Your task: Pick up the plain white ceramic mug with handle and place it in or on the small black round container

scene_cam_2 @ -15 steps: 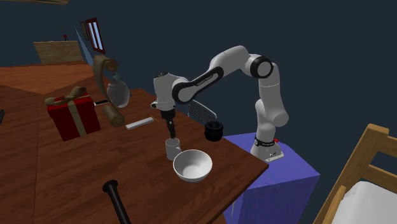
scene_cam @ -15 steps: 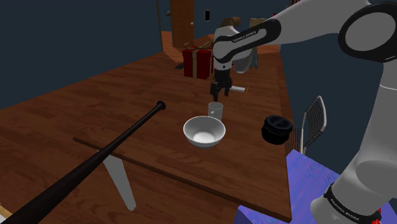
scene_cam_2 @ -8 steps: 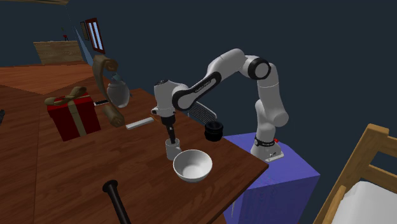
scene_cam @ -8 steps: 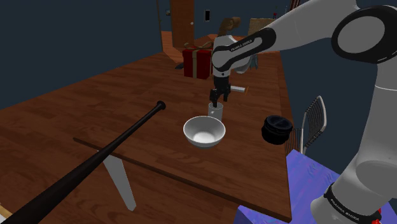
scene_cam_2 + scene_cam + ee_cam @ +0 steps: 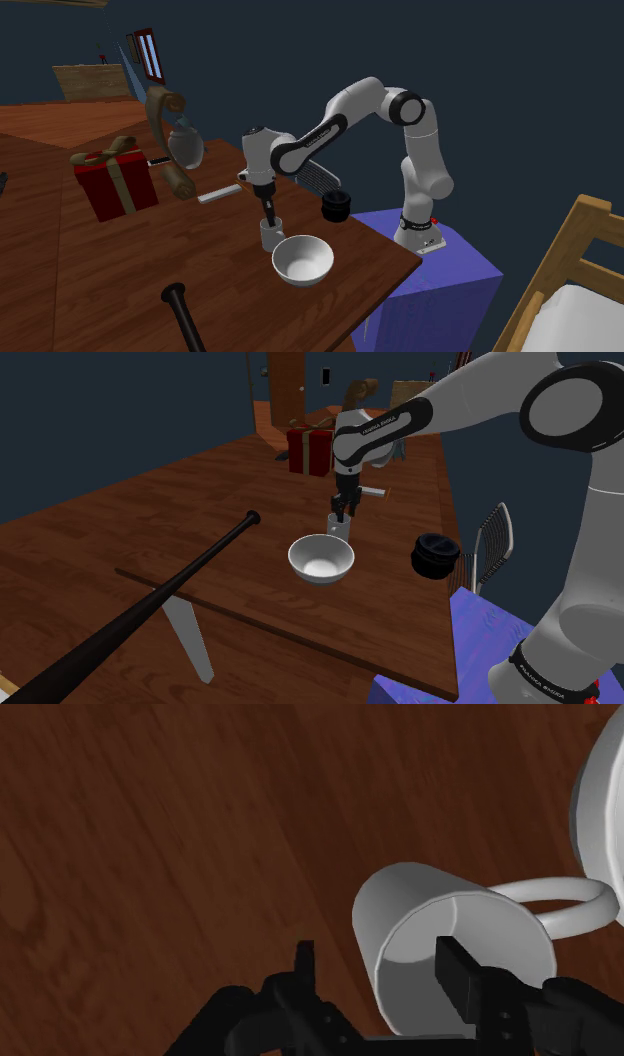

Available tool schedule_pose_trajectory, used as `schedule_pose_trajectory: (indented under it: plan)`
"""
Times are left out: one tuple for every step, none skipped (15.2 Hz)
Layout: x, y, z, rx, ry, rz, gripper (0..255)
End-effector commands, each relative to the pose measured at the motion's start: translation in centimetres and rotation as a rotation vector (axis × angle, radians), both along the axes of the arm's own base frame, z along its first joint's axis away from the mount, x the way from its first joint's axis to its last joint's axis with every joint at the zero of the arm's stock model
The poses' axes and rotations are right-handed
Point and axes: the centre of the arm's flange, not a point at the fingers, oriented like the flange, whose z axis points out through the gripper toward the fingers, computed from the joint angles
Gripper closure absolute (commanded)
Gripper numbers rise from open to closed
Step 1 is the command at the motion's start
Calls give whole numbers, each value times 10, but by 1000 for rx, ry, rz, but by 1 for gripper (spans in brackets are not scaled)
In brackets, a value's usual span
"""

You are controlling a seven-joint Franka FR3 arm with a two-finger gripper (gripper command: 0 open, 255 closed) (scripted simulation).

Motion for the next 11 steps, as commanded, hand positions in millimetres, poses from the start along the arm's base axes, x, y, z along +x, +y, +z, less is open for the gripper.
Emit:
schedule_pose_trajectory:
  plan:
    - [0, 0, 0, 0, 0, 0, 255]
    - [0, 0, 0, 0, 0, 0, 255]
    - [0, 0, 0, 0, 0, 0, 255]
    - [0, 0, 0, 0, 0, 0, 255]
    - [0, 0, 0, 0, 0, 0, 255]
    - [0, 0, 0, 0, 0, 0, 255]
    - [0, 0, 0, 0, 0, 0, 255]
    - [0, 0, 0, 0, 0, 0, 255]
    - [0, 0, 0, 0, 0, 0, 255]
    - [0, 0, 5, 0, 0, 0, 255]
    - [0, 0, 11, 0, 0, 0, 255]
